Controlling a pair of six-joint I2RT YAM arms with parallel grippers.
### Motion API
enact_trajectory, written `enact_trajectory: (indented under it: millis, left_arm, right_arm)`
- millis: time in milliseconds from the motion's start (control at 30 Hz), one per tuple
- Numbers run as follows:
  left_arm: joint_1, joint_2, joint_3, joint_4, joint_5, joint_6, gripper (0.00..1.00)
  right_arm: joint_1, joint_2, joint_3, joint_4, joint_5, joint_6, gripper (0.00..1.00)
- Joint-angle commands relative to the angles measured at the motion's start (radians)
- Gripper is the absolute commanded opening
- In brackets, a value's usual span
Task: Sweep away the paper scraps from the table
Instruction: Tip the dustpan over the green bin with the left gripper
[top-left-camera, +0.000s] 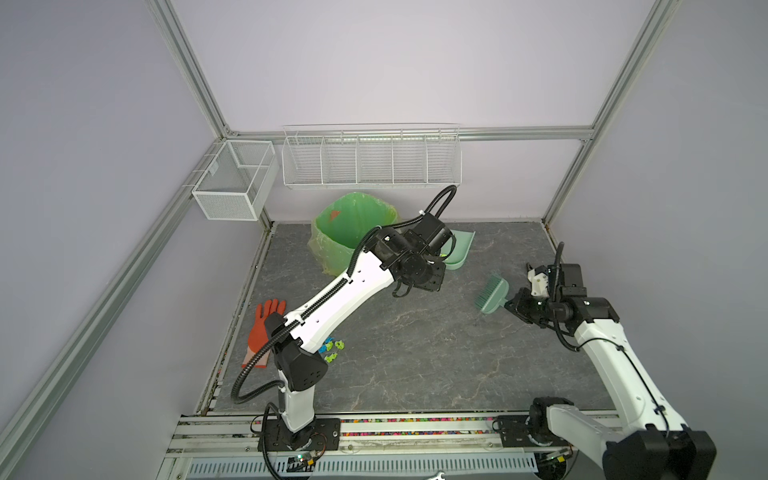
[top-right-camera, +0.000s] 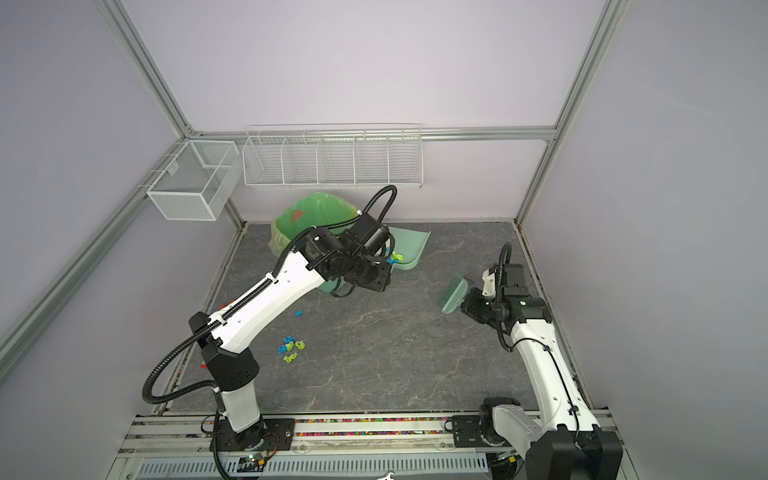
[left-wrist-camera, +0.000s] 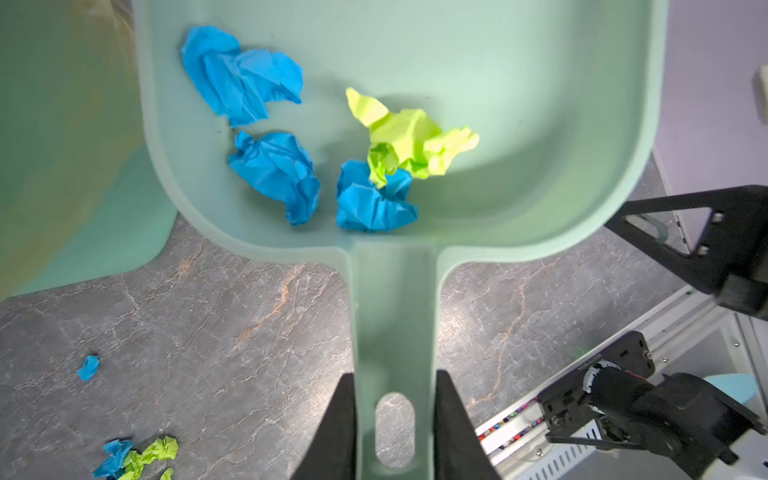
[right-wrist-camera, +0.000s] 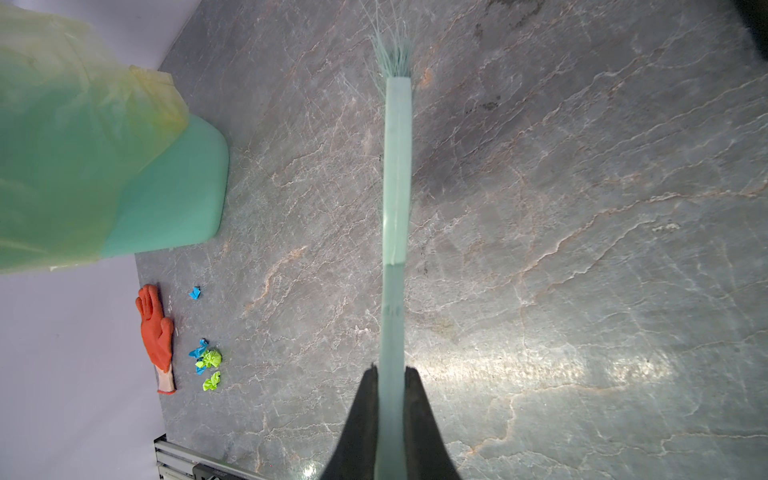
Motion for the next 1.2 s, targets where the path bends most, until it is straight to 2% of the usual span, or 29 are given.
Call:
enact_trajectory:
  millis: [0, 400, 733, 967, 1167]
  left_arm:
    - [0.007, -0.023, 0.04, -0.043, 0.003, 0.008, 0.0]
    - [0.167, -0.145, 0.008, -0.007, 0.062, -0.009, 0.0]
    - [0.328, -0.288, -0.233, 0.197, 0.248, -0.104, 0.0]
    - [0.421, -0.351, -0.341, 0.274, 0.319, -0.133, 0.0]
    - [0.516, -0.402, -0.45, 0.376, 0.434, -0.176, 0.0]
  right_arm:
    - [-0.006, -0.016, -0.001, 0.019, -0.018, 0.001, 0.08]
    - [-0.004, -0.009, -0.012, 0.031, -0.03, 0.001, 0.08]
    - [-0.005, -0.009, -0.015, 0.037, -0.036, 0.003, 0.08]
    - [-0.002, -0.011, -0.011, 0.044, -0.04, 0.005, 0.08]
    - [-0.002, -0.015, -0.008, 0.046, -0.042, 0.008, 0.08]
